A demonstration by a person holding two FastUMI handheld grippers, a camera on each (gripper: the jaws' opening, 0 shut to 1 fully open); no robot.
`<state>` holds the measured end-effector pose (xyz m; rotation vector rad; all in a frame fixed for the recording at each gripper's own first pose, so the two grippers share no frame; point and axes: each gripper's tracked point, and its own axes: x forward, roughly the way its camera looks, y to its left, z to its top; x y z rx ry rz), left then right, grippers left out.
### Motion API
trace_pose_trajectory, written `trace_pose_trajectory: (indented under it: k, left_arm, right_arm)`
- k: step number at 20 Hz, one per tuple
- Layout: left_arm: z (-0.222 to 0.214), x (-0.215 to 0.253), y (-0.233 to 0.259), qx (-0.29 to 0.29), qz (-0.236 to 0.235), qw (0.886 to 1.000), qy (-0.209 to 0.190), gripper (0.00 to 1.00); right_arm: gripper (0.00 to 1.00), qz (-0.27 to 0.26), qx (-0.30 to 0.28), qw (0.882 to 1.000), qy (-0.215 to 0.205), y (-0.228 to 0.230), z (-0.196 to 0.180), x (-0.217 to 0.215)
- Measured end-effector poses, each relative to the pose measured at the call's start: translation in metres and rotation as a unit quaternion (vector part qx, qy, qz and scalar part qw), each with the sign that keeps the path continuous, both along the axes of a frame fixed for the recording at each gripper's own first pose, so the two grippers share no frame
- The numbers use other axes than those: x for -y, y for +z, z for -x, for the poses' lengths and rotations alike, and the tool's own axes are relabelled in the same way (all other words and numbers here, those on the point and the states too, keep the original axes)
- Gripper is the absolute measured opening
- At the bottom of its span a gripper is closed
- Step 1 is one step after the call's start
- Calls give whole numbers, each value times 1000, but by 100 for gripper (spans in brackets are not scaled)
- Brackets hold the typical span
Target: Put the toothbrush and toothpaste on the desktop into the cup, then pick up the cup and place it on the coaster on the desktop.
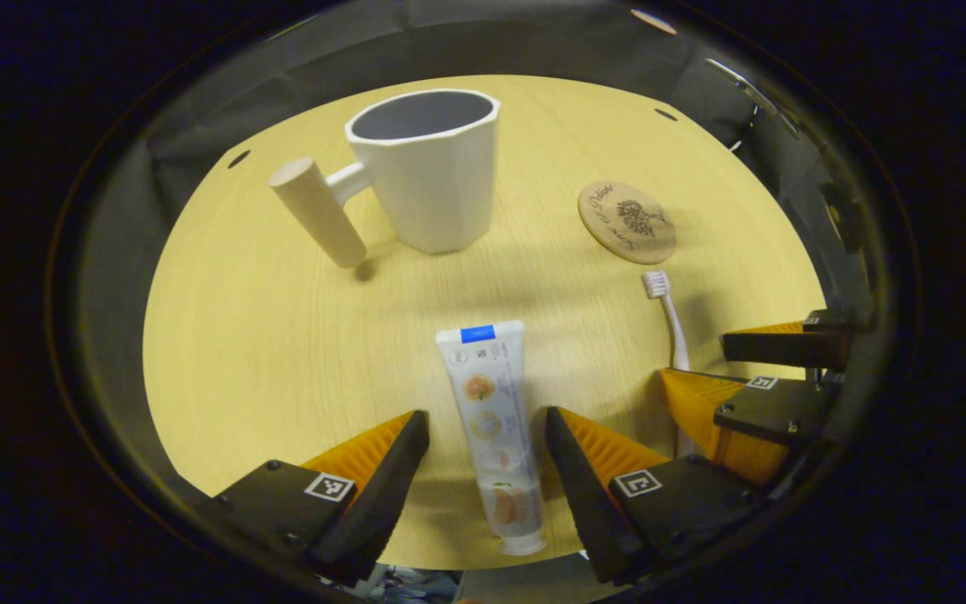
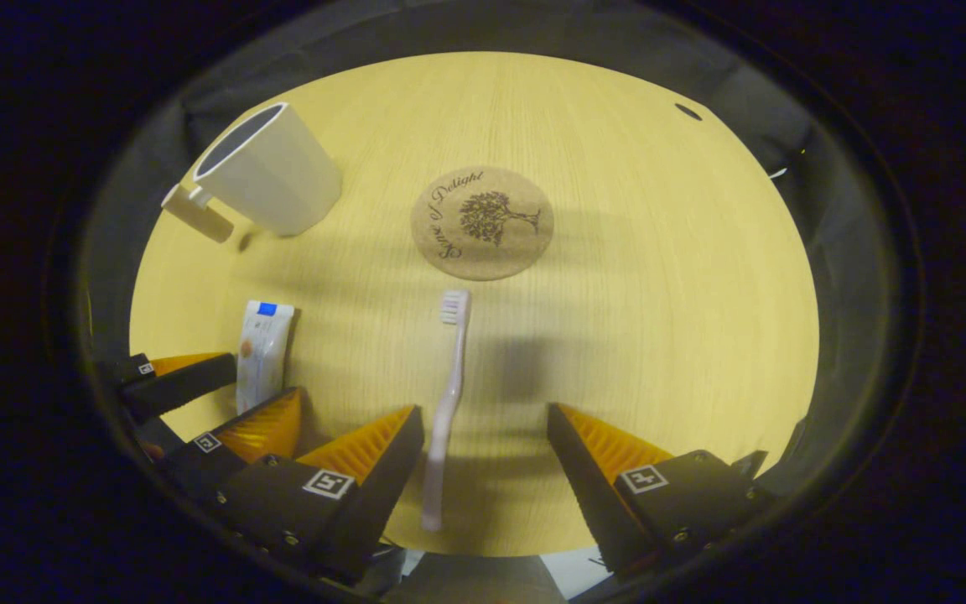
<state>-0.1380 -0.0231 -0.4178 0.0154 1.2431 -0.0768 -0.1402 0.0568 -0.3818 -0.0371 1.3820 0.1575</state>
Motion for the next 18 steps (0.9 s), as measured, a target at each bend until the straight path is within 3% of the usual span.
trace_pose_trajectory:
  k: [3, 4, 6, 7, 8, 9, 10, 11, 12, 15, 16, 18]
  left_arm:
    - [-1, -2, 0, -1, -3, 1000, -2, 98]
    - [-2, -1, 2, -1, -3, 1000, 0, 92]
    - [-3, 0, 4, 1, -3, 1000, -1, 85]
    - [-4, -1, 1, 3, -4, 1000, 0, 73]
    - [-4, -1, 1, 1, -4, 1000, 0, 60]
    - [-5, 0, 1, 1, -3, 1000, 1, 61]
    - [-4, 1, 2, -1, -4, 1000, 3, 49]
    - [-2, 0, 1, -3, -6, 1000, 5, 48]
    - [-5, 1, 3, -2, -5, 1000, 5, 37]
    - [-8, 0, 2, 0, -1, 1000, 4, 32]
    - [-4, 0, 2, -12, 3, 1000, 12, 19]
    - [-4, -1, 4, -9, 8, 1000, 6, 19]
  right_arm:
    - [94, 1, -8, 1000, -2, -2, 1, -1]
    - [78, 0, -10, 1000, -2, -1, 0, 0]
    - [74, 0, -15, 1000, 2, 2, -1, 0]
    - [74, -2, -21, 1000, -10, -1, 1, -1]
    - [28, -3, -24, 1000, -11, -1, 1, -2]
    - [28, -2, -26, 1000, -4, 0, 2, -1]
    - [28, -5, -22, 1000, -11, 1, -3, 0]
    - [11, -7, -36, 999, -15, 2, 3, -2]
    - [10, -9, -41, 999, -9, 3, 4, -2]
    - [2, -14, -40, 999, -20, 1, 1, -1]
    - [2, -16, -36, 999, -20, 0, 0, -1]
    - [2, -19, -39, 999, -21, 0, 0, -1]
